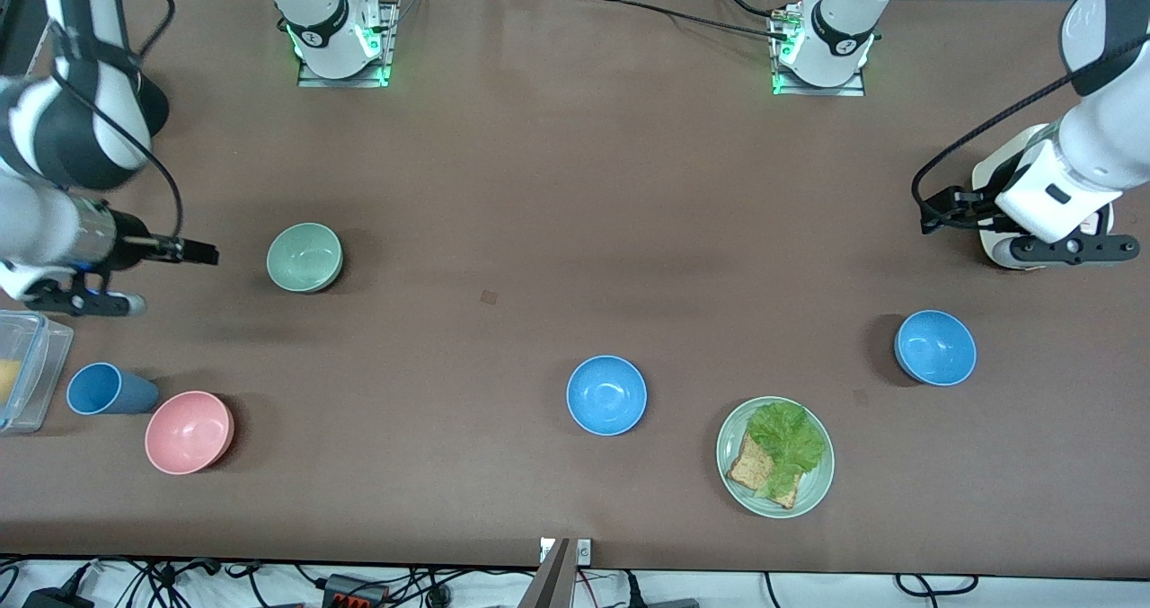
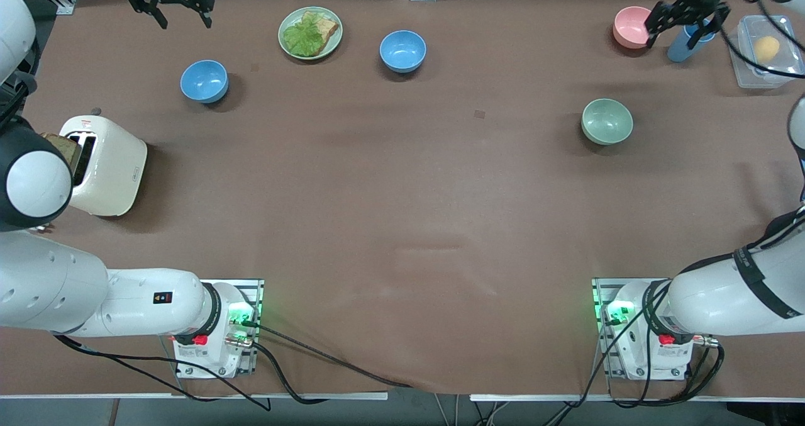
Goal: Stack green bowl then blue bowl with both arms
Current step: 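Move the right gripper to the green bowl while the left gripper reaches the blue bowl, then grasp the green bowl with the right gripper while the left gripper grasps the blue bowl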
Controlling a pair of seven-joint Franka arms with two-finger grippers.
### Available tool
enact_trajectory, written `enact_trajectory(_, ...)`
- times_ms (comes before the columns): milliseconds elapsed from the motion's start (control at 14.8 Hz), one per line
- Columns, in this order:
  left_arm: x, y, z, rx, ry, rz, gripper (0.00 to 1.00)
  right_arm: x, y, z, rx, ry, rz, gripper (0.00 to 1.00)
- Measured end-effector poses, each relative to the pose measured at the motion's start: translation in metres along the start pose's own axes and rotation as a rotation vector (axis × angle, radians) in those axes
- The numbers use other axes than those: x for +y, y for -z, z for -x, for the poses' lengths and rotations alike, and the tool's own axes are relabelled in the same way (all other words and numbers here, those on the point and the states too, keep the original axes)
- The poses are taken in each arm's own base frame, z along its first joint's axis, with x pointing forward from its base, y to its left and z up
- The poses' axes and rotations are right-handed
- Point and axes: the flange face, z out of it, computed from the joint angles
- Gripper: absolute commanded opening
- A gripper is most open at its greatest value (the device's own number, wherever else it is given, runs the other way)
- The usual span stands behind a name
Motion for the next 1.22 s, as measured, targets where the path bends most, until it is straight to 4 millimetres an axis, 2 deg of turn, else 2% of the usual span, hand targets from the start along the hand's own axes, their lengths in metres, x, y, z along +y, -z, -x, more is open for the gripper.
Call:
enact_trajectory(135, -0.002, -0.022, -0.009, -0.038, -0.001, 0.001, 1.00, -0.013, -0.034, -0.013, -0.040, 0.018, 0.012, 1.00)
enact_trajectory(270, -0.013, -0.048, -0.025, -0.047, -0.006, 0.007, 1.00, -0.023, -0.063, -0.022, -0.073, 0.030, 0.022, 1.00)
enact_trajectory(473, -0.062, -0.092, -0.057, -0.040, -0.043, 0.027, 1.00, -0.024, -0.105, -0.027, -0.095, 0.032, 0.028, 1.00)
enact_trajectory(743, -0.142, -0.152, -0.085, -0.013, -0.041, 0.050, 1.00, -0.022, -0.152, -0.016, -0.130, 0.030, 0.030, 0.99)
enact_trajectory(811, -0.154, -0.165, -0.088, -0.007, -0.054, 0.053, 1.00, -0.022, -0.160, -0.012, -0.145, 0.030, 0.031, 0.91)
enact_trajectory(1014, -0.172, -0.194, -0.098, 0.019, -0.054, 0.055, 1.00, -0.021, -0.179, -0.003, -0.187, 0.029, 0.033, 0.51)
enact_trajectory(1081, -0.176, -0.203, -0.101, 0.025, -0.050, 0.056, 1.00, -0.020, -0.185, 0.000, -0.199, 0.028, 0.033, 0.38)
enact_trajectory(1216, -0.178, -0.216, -0.107, 0.037, -0.046, 0.056, 1.00, -0.020, -0.191, 0.002, -0.211, 0.028, 0.034, 0.19)
